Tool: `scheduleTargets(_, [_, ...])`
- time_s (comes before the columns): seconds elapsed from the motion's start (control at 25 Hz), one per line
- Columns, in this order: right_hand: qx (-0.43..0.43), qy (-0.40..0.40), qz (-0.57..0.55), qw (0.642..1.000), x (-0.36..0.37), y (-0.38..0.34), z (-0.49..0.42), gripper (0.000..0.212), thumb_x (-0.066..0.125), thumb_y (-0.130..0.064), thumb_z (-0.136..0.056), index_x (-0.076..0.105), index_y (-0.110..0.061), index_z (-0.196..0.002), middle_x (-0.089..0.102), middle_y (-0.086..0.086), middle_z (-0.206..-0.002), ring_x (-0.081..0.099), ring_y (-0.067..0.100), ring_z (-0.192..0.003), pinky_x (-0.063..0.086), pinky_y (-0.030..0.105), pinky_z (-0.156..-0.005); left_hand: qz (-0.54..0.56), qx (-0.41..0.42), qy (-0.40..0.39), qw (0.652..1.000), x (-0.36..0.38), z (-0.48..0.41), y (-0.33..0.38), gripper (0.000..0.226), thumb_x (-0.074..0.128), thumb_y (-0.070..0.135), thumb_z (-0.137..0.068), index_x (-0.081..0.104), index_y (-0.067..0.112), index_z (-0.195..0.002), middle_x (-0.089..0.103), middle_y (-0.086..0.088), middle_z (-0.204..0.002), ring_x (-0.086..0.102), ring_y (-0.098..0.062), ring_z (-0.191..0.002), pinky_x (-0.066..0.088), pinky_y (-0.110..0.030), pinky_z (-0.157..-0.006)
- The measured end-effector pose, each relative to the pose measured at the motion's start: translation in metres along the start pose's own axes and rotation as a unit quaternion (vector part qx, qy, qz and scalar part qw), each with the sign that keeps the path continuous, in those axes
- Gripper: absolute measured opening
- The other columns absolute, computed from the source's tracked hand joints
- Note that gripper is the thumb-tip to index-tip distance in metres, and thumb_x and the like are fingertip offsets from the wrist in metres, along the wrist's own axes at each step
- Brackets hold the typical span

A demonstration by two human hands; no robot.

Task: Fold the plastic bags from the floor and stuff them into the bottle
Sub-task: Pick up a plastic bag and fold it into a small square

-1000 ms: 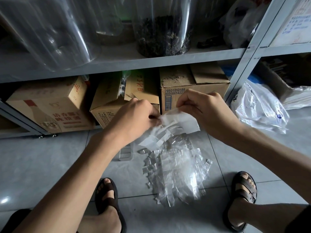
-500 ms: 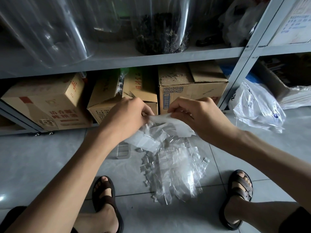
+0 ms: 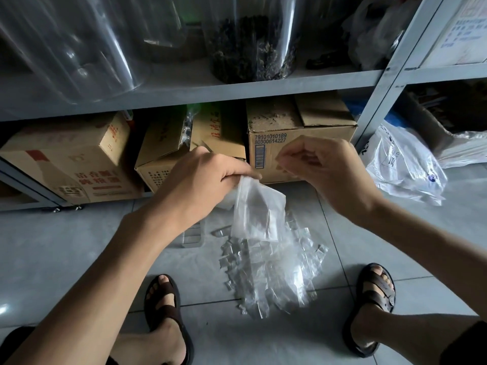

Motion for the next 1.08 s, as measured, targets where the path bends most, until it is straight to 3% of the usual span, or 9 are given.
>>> scheduleTargets(0.08, [0.040, -0.033, 0.002, 0.999, 0.009, 0.021, -0.004, 0.017, 0.073, -0.013, -0.088, 0.073, -0.025, -0.100, 0.075, -0.009, -0.098, 0.071, 0.004, -0.092, 0.058, 0.032, -0.089, -0.013, 0.028, 0.007, 0.999, -0.001, 0.002, 0.008, 0.032, 0.068, 0.006, -0.090, 0.074, 0.026, -0.114, 0.075, 0.002, -0.074, 0.055, 0.005, -0.049, 0.046, -0.008, -0.058])
scheduleTargets(0.16, [0.062, -0.097, -0.016, 0.993, 0.027, 0.030, -0.003, 0.024, 0.074, -0.013, -0.086, 0.074, -0.023, -0.109, 0.074, -0.008, -0.107, 0.070, 0.005, -0.100, 0.056, 0.034, -0.095, -0.006, 0.045, 0.007, 0.999, -0.003, 0.002, 0.014, 0.026, 0.068, 0.008, -0.091, 0.064, 0.026, -0.109, 0.076, 0.004, -0.076, 0.064, 0.003, -0.060, 0.056, -0.022, -0.061])
scheduleTargets(0.24, [0.069, -0.144, -0.047, 0.986, 0.040, 0.029, -0.001, 0.024, 0.072, -0.011, -0.088, 0.074, -0.018, -0.110, 0.074, -0.006, -0.109, 0.070, 0.006, -0.102, 0.054, 0.028, -0.096, -0.007, 0.064, 0.024, 0.998, -0.007, 0.003, 0.018, 0.023, 0.068, 0.008, -0.090, 0.059, 0.024, -0.103, 0.074, 0.004, -0.075, 0.070, -0.014, -0.065, 0.057, -0.036, -0.057])
scheduleTargets(0.32, [0.091, -0.143, -0.083, 0.982, 0.040, 0.030, 0.000, 0.019, 0.067, -0.009, -0.091, 0.074, -0.012, -0.108, 0.075, -0.002, -0.106, 0.070, 0.008, -0.101, 0.054, 0.024, -0.092, -0.005, 0.077, 0.049, 0.996, -0.014, 0.004, 0.020, 0.016, 0.069, 0.005, -0.089, 0.066, 0.018, -0.098, 0.073, 0.004, -0.077, 0.069, -0.011, -0.064, 0.055, -0.037, -0.056])
scheduleTargets(0.48, [0.266, -0.065, -0.158, 0.949, 0.021, 0.073, 0.014, 0.020, 0.066, -0.024, -0.087, 0.072, -0.012, -0.102, 0.073, 0.016, -0.105, 0.068, 0.038, -0.100, 0.054, 0.054, -0.093, 0.021, 0.053, 0.092, 0.994, -0.032, 0.009, 0.011, 0.012, 0.072, 0.001, -0.086, 0.073, 0.011, -0.093, 0.075, 0.006, -0.086, 0.072, -0.005, -0.080, 0.060, -0.034, -0.070])
scheduleTargets(0.56, [0.360, -0.096, -0.158, 0.915, 0.023, 0.095, 0.032, 0.022, 0.062, -0.029, -0.095, 0.070, -0.011, -0.105, 0.074, 0.018, -0.101, 0.071, 0.040, -0.094, 0.053, 0.057, -0.094, 0.017, 0.044, 0.107, 0.993, -0.038, 0.011, 0.007, 0.012, 0.073, 0.000, -0.085, 0.073, 0.010, -0.092, 0.075, 0.005, -0.086, 0.071, -0.003, -0.082, 0.059, -0.030, -0.072])
scheduleTargets(0.76, [0.401, -0.117, -0.347, 0.840, 0.048, 0.091, 0.040, 0.020, 0.060, -0.021, -0.097, 0.070, -0.012, -0.111, 0.073, 0.009, -0.088, 0.070, 0.021, -0.079, 0.056, 0.036, -0.084, 0.019, 0.039, 0.117, 0.992, -0.044, 0.013, 0.006, 0.013, 0.075, 0.000, -0.085, 0.073, 0.010, -0.093, 0.074, 0.006, -0.086, 0.071, 0.000, -0.083, 0.059, -0.028, -0.073])
scheduleTargets(0.96, [0.382, -0.088, -0.419, 0.819, 0.058, 0.087, 0.036, 0.012, 0.064, -0.013, -0.088, 0.067, -0.011, -0.099, 0.066, 0.005, -0.081, 0.066, 0.014, -0.071, 0.058, 0.025, -0.067, 0.029, 0.059, 0.123, 0.990, -0.045, 0.014, 0.011, 0.023, 0.072, -0.001, -0.087, 0.079, 0.018, -0.098, 0.075, 0.012, -0.088, 0.069, -0.007, -0.067, 0.055, -0.025, -0.060])
scheduleTargets(1.08, [0.370, -0.056, -0.469, 0.800, 0.057, 0.089, 0.034, 0.007, 0.064, -0.010, -0.086, 0.067, -0.011, -0.092, 0.061, 0.004, -0.080, 0.060, 0.014, -0.066, 0.057, 0.025, -0.064, 0.062, 0.066, 0.116, 0.989, -0.046, 0.013, 0.008, 0.024, 0.072, -0.005, -0.085, 0.081, 0.016, -0.091, 0.076, 0.009, -0.092, 0.073, -0.004, -0.082, 0.060, -0.031, -0.071])
Point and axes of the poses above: each hand's wrist, its own z-axis away from the middle knuckle, its own x-axis out of the palm, y = z × x, the point moved 9 cm from there along -z, towards the middle knuckle
